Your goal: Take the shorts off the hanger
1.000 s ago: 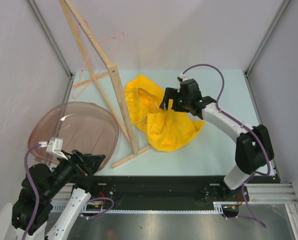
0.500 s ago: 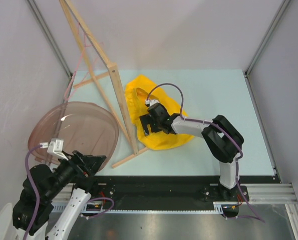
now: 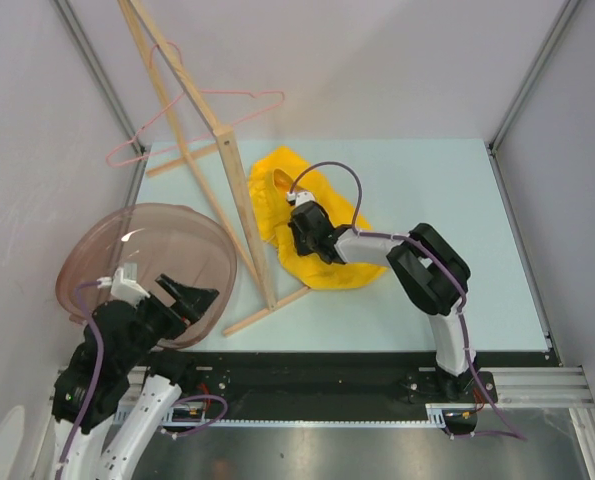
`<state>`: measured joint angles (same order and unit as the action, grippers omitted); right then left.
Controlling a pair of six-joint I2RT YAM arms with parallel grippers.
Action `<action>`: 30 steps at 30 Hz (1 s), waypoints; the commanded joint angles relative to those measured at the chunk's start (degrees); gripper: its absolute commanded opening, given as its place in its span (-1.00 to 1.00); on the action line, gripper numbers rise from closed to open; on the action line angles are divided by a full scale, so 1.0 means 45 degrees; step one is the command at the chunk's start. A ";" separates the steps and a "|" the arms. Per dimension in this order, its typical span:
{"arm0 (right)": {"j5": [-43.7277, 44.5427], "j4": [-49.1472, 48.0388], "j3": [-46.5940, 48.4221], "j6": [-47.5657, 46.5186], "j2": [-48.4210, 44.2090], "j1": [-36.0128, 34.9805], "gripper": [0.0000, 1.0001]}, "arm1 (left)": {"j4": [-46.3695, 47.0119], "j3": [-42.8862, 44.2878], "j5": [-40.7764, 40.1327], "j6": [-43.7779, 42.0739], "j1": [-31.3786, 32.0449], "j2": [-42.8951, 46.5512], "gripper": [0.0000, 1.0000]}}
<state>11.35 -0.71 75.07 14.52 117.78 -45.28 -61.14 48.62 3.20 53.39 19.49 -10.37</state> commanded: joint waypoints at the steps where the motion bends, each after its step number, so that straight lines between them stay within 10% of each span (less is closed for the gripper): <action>1: -0.1581 -0.0563 0.0584 0.1590 0.0040 0.0841 -1.00 | 0.1591 -0.0218 0.0264 0.0561 -0.0014 -0.1560 0.95; 15: -1.0015 -0.5576 0.0526 0.9045 -0.1291 0.1702 -1.00 | 0.7120 -0.1430 0.2526 0.0736 -0.0111 -0.5446 1.00; 30: -1.1430 -0.9080 -0.0431 1.3804 -0.1875 0.0999 -1.00 | 1.1204 -0.2250 0.3468 0.0265 -0.0580 -0.7440 0.99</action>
<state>-37.04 -35.57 73.21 72.51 113.95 -39.59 -17.82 39.31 16.47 54.98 17.87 -42.11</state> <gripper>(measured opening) 0.102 0.996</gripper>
